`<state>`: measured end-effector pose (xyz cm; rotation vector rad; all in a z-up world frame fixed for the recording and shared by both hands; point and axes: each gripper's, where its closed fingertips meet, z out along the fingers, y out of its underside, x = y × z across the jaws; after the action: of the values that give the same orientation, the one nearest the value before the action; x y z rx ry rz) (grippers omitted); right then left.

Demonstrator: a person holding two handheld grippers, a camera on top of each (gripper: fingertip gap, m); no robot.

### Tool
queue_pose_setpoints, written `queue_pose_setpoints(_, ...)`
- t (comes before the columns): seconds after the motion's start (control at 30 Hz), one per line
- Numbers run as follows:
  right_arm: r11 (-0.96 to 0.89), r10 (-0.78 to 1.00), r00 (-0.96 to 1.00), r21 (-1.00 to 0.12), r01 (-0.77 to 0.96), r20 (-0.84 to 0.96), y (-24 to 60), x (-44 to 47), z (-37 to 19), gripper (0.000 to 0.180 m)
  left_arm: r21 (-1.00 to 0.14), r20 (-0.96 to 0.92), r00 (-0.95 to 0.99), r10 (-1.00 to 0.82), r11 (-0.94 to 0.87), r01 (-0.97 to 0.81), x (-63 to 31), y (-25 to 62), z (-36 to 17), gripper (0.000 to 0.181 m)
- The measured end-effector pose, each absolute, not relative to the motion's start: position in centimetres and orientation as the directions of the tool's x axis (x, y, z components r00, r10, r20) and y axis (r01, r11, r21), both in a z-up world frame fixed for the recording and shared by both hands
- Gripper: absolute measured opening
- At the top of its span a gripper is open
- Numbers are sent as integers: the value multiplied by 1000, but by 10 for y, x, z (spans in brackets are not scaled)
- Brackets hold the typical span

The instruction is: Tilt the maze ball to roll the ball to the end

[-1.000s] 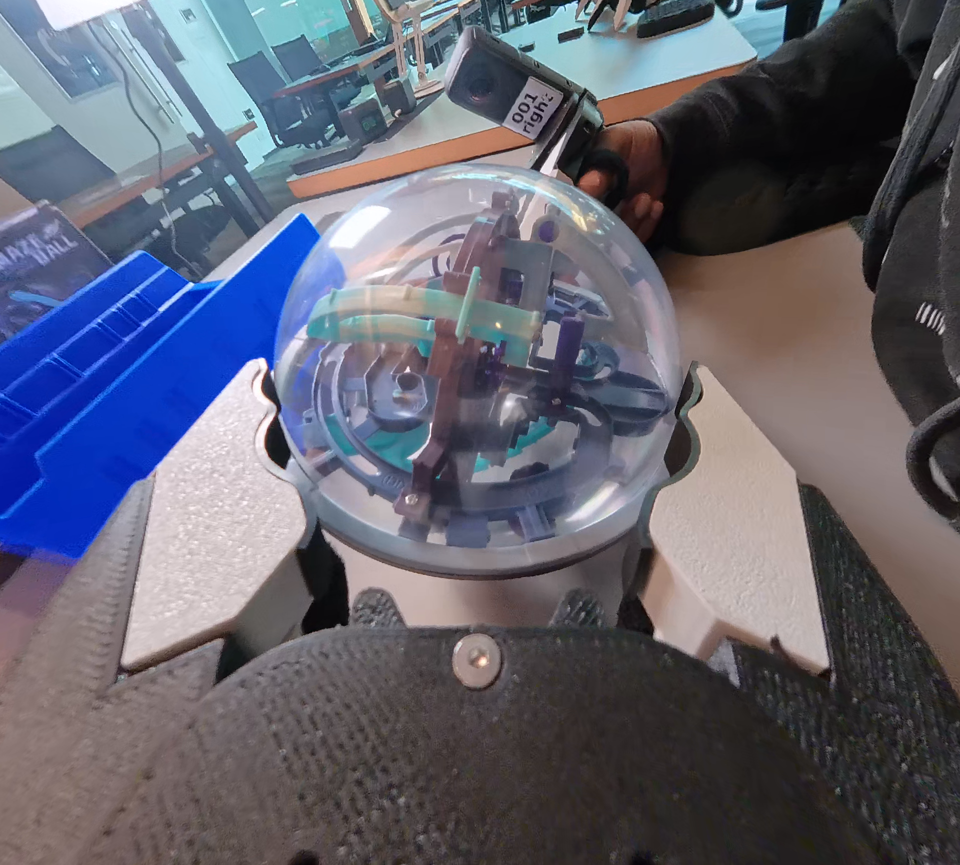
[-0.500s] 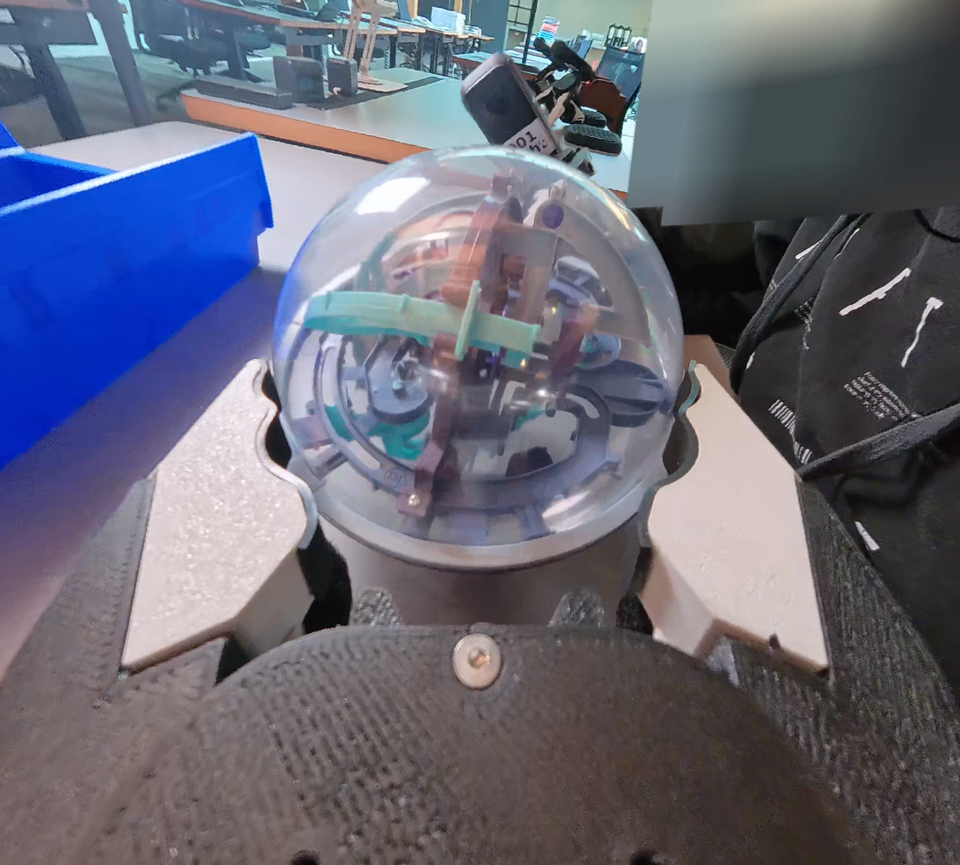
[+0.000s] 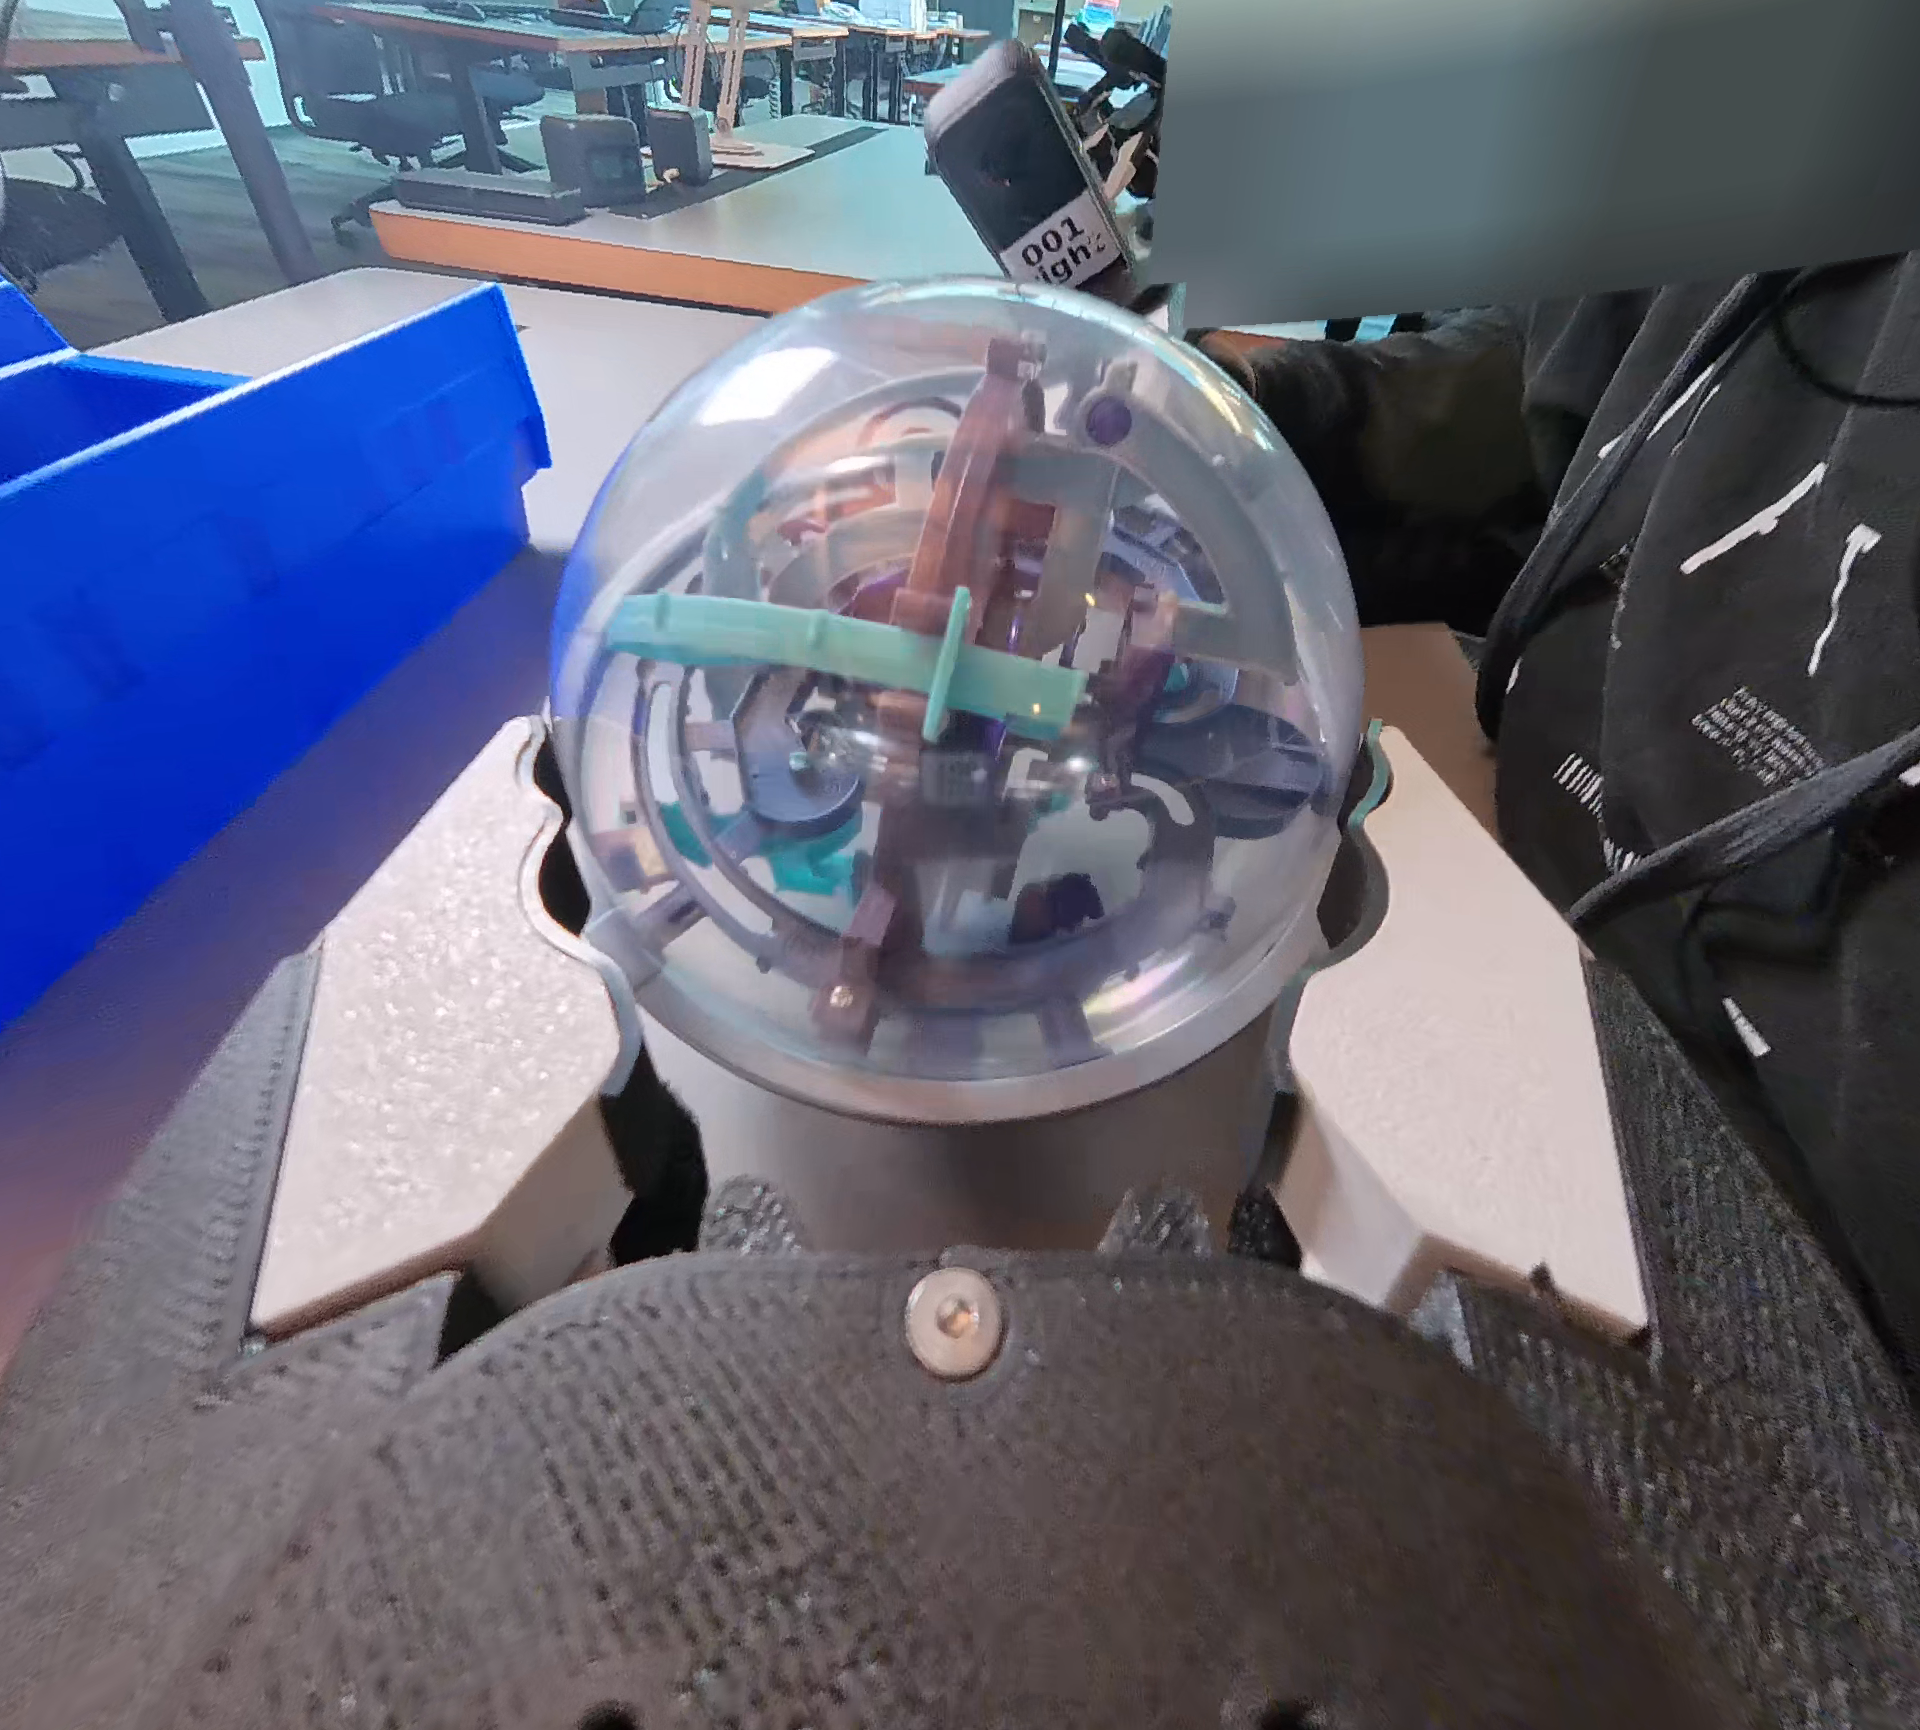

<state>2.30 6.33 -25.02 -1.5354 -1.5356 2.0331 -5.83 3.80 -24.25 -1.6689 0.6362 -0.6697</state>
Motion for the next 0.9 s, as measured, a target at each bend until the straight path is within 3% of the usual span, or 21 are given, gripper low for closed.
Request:
queue_pose_setpoints(0.4,-227,751,-509,-888,401,-422,50,26,-259,31,-980,155,620,-769,-198,-2,-64,25,-231,141)
queue_pose_setpoints(0.7,-5,843,-510,-950,312,-172,61,21,-269,78,-966,202,418,-886,-251,-64,-55,23,-229,140)
queue_pose_setpoints(0.9,80,846,-524,-948,307,-98,52,23,-276,78,-958,234,299,-925,-273,-93,-52,28,-227,139)
